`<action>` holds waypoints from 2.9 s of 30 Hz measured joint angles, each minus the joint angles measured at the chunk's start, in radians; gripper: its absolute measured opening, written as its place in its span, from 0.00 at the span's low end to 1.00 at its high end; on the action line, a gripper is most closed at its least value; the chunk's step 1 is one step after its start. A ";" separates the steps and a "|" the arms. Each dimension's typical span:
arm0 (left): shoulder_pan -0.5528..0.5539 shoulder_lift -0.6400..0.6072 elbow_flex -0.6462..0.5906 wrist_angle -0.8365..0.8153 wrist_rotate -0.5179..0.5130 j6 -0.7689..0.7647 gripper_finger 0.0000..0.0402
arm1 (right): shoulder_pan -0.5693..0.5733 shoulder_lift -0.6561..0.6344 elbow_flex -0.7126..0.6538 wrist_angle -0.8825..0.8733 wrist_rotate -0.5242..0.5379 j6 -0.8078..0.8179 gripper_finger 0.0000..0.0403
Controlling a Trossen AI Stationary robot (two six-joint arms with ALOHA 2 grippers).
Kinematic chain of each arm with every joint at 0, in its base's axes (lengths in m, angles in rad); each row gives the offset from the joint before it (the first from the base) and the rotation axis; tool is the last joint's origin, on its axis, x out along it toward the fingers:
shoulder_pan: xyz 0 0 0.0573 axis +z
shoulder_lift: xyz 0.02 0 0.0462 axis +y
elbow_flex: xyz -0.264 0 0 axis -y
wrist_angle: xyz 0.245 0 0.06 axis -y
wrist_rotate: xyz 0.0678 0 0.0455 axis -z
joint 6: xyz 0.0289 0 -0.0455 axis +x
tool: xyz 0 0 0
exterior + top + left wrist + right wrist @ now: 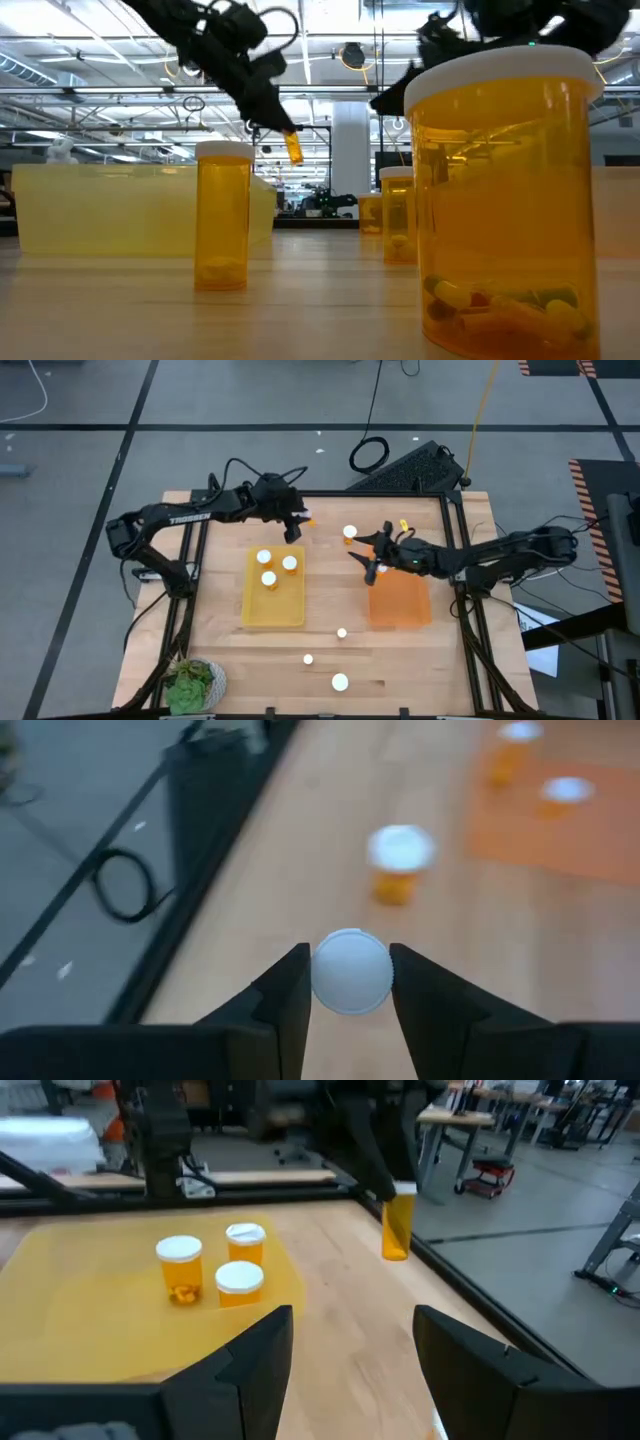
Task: Pick and place medicine bottles into bin by pill shape (circle, oval)
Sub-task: Put the small orange pill bottle into the orange bin
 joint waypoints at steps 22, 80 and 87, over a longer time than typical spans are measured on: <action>-0.311 -0.048 0.000 0.183 0.005 -0.005 0.33 | 0.073 0.100 0.196 -0.137 0.000 -0.017 0.51; -0.406 -0.020 -0.001 0.312 -0.101 0.026 0.56 | 0.072 0.061 0.196 -0.120 -0.052 0.000 0.25; -0.406 -0.083 -0.001 0.251 -0.131 0.031 0.59 | 0.072 0.027 0.196 -0.152 -0.051 -0.013 0.25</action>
